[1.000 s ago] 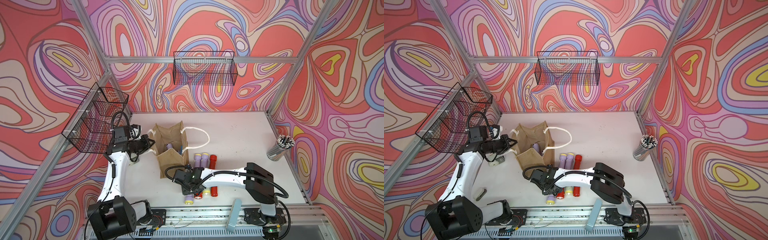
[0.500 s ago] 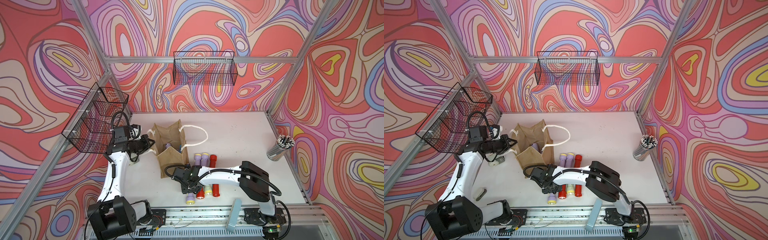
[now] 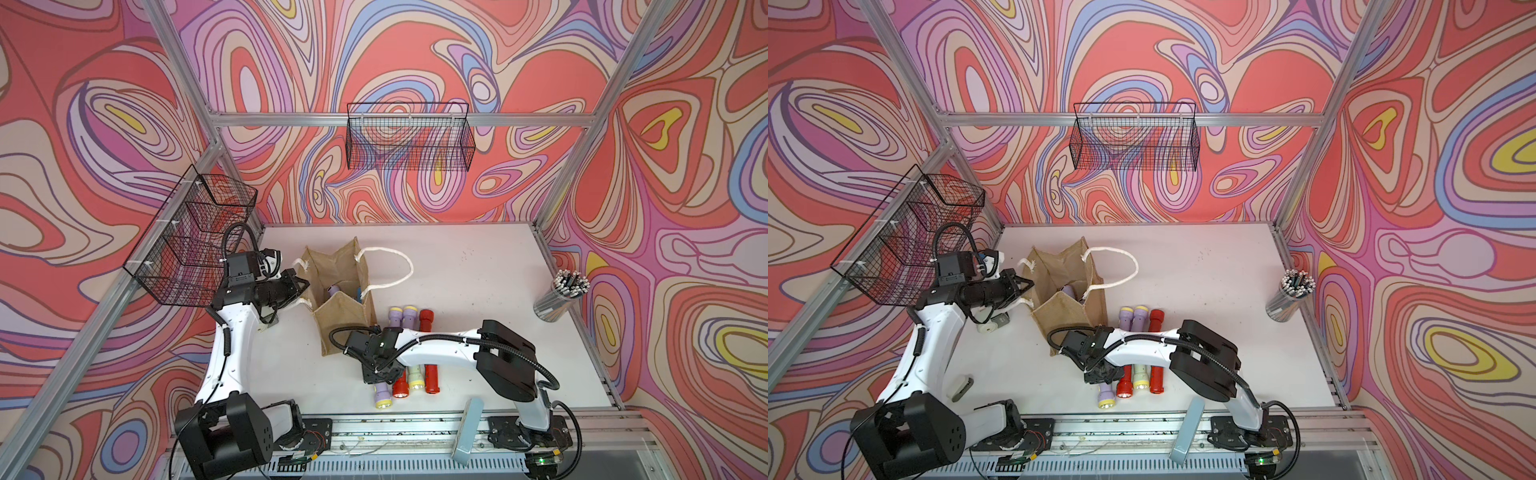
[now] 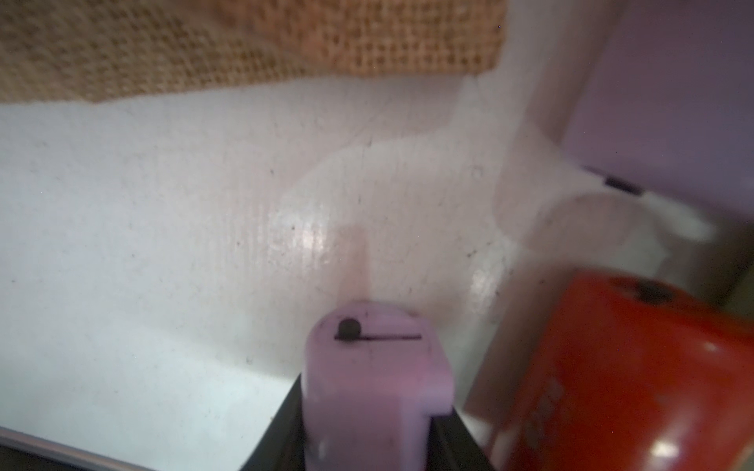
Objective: Put the flashlights into the tote bags
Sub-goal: Pick up the flashlight from the center of the board.
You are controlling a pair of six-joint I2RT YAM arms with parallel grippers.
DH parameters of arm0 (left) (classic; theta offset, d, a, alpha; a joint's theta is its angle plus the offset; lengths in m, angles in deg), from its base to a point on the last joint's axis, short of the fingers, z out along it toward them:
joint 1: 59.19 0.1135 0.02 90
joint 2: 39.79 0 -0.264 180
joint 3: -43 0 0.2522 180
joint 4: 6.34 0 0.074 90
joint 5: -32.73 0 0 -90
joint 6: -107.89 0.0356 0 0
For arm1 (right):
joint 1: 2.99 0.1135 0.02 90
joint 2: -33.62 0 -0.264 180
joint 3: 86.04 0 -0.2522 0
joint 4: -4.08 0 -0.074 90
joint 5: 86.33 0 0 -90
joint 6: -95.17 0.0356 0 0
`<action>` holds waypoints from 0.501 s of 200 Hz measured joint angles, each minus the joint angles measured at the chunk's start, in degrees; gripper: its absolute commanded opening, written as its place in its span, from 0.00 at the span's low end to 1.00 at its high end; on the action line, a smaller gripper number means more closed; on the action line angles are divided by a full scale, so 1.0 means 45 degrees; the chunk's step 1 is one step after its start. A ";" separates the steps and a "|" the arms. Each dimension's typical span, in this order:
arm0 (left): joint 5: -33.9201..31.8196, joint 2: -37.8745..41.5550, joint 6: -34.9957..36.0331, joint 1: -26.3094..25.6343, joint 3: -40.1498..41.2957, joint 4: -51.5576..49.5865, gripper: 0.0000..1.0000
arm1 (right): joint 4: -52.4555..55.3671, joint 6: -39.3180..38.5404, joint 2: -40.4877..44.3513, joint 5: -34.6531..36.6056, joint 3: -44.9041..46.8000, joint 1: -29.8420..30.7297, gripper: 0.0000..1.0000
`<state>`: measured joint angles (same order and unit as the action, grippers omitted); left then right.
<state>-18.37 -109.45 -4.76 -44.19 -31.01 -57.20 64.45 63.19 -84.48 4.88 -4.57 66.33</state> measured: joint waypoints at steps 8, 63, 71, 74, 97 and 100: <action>0.0000 0.0000 0.0000 0.0000 0.0000 0.0000 0.00 | 0.0112 -0.0039 -0.0087 -0.0005 -0.0141 -0.0005 0.19; -0.0039 0.0000 0.0000 0.0000 0.0000 -0.0005 0.00 | 0.0709 -0.0359 -0.0301 0.0262 -0.0874 -0.0024 0.11; -0.0044 0.0000 0.0000 0.0000 0.0000 0.0000 0.00 | 0.0806 -0.0403 -0.0282 0.0340 -0.1039 -0.0044 0.10; -0.0044 0.0000 0.0000 0.0000 0.0000 0.0000 0.00 | 0.0831 -0.0418 -0.0253 0.0374 -0.1098 -0.0049 0.09; -0.0044 0.0000 0.0000 0.0000 0.0000 -0.0005 0.00 | 0.0996 -0.0515 0.0321 0.0627 -0.1243 -0.0068 0.07; -0.0044 0.0000 0.0000 0.0000 0.0000 -0.0005 0.00 | 0.1035 -0.0515 0.0461 0.0690 -0.1243 -0.0068 0.07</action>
<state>-18.57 -109.45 -4.76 -44.19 -31.01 -57.22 69.11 60.87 -82.40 7.99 -10.17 66.02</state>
